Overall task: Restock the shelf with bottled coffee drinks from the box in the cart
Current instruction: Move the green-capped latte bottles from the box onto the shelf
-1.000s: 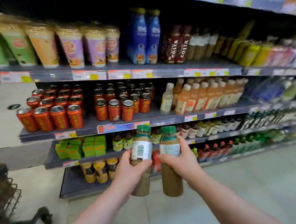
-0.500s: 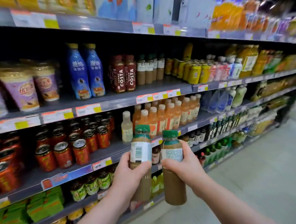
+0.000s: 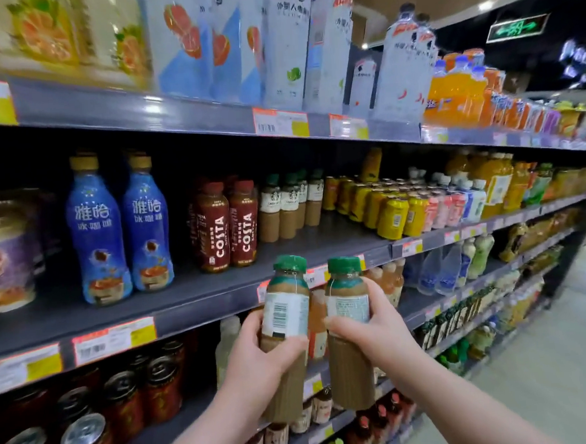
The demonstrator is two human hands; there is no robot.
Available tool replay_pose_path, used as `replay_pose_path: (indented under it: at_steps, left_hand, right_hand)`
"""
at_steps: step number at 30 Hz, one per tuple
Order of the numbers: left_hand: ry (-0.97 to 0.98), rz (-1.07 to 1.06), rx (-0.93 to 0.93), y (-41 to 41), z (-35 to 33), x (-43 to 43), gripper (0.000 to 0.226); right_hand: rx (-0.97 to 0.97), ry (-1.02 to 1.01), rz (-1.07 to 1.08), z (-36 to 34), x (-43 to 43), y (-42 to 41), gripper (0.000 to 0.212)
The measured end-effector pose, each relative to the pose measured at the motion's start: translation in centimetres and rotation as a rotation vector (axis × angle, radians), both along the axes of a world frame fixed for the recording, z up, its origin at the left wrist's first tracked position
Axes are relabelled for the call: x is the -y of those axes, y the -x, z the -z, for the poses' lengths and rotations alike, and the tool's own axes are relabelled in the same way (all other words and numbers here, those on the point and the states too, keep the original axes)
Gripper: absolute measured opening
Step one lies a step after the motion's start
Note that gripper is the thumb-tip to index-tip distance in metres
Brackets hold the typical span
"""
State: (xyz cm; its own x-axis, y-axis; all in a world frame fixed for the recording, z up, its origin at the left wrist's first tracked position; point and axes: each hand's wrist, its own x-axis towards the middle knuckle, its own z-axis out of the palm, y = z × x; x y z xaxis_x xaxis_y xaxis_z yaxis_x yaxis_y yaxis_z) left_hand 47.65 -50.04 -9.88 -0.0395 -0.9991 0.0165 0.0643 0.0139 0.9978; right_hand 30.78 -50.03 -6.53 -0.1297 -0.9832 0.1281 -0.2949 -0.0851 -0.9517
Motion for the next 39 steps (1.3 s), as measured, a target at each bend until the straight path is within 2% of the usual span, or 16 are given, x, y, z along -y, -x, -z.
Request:
replay_pose_path:
  at_steps: [2, 7, 11, 17, 21, 26, 31, 35, 36, 39]
  left_hand:
    - [-0.015, -0.009, -0.005, -0.1, 0.1, 1.3, 0.043]
    - [-0.013, -0.061, -0.036, -0.3, -0.1, 4.5, 0.041]
    - [0.025, -0.129, -0.043, 0.2, -1.0, 6.8, 0.037]
    - [0.066, -0.318, -0.019, 2.2, -1.8, 10.7, 0.057]
    - [0.125, -0.407, 0.011, 4.3, -2.6, 13.0, 0.063]
    - [0.159, -0.547, 0.067, 6.8, -2.9, 15.0, 0.063]
    - [0.153, -0.621, 0.031, 8.8, -2.9, 16.6, 0.062]
    - [0.148, -0.679, 0.019, 10.3, -3.3, 17.4, 0.050]
    - [0.151, -0.693, 0.019, 10.6, -3.3, 17.6, 0.049]
    - [0.151, -0.708, 0.000, 11.1, -3.2, 18.1, 0.044]
  right_hand:
    - [-0.007, -0.002, 0.000, -0.1, 1.9, 0.2, 0.057]
    - [-0.019, 0.047, -0.035, -1.9, 7.5, 0.8, 0.049]
    - [-0.078, 0.116, -0.050, -2.9, 13.5, 1.9, 0.057]
    - [-0.051, 0.144, -0.100, -4.2, 22.7, 3.5, 0.079]
    - [0.000, 0.137, -0.200, -4.2, 27.5, 4.0, 0.064]
    - [-0.046, 0.110, -0.358, -3.6, 31.7, 4.9, 0.062]
    - [-0.023, 0.054, -0.513, -3.1, 34.1, 5.9, 0.075]
    - [-0.111, 0.167, -0.470, -2.3, 34.4, 5.6, 0.090]
    - [-0.121, 0.179, -0.455, -2.1, 34.5, 5.5, 0.088]
    - [-0.098, 0.138, -0.525, -2.1, 34.8, 5.9, 0.063]
